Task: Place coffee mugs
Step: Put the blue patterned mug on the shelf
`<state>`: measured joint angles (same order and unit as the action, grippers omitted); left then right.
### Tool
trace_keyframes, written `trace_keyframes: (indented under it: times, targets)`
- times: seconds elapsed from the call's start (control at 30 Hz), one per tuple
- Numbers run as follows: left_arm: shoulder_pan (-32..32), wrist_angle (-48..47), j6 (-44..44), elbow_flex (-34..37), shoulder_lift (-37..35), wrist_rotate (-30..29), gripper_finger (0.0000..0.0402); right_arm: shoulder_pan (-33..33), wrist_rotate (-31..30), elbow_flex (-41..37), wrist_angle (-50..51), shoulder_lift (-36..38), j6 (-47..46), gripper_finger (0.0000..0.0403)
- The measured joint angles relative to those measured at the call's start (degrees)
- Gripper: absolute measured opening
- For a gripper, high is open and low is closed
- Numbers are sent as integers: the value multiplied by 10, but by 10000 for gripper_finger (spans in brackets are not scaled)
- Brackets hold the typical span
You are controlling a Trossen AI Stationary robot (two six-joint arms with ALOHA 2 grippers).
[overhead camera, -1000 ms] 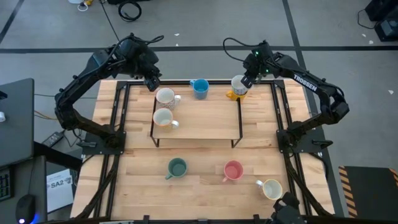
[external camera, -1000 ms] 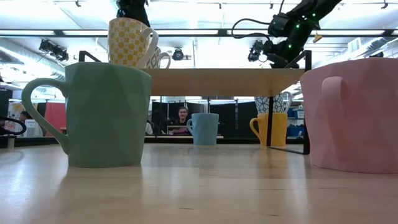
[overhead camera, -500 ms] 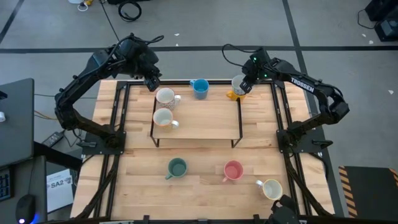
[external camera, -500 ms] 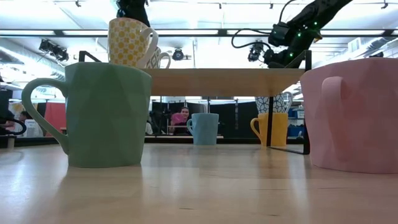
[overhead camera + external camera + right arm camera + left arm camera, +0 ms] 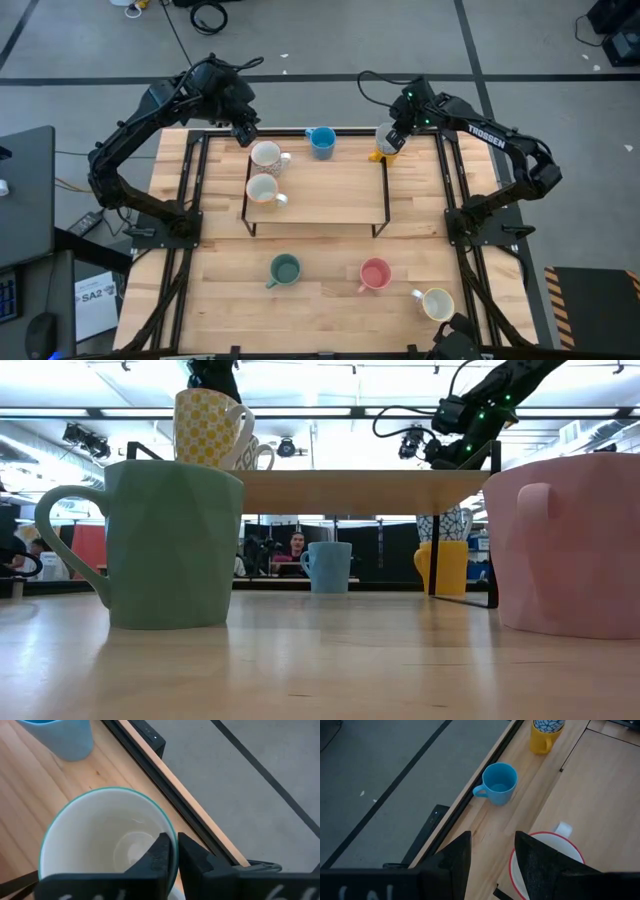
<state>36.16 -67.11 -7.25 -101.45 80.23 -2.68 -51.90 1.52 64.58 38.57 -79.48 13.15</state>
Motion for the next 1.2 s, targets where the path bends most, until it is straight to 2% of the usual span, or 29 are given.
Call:
trace_keyframes:
  times: [0.4, 0.67, 0.93, 1.2]
  targets:
    - [0, 0, 0, 0, 0, 0, 157, 0, -5, 6, -2, -2, -18, 31]
    - [0, 0, 0, 0, 0, 0, 157, 1, -13, 75, 29, -2, -41, 22]
    - [0, 0, 1, 0, 0, 0, 157, 9, 6, 165, 86, -1, -127, 24]
    - [0, 0, 1, 0, 0, 0, 157, 88, 54, 208, 67, -1, -244, 27]
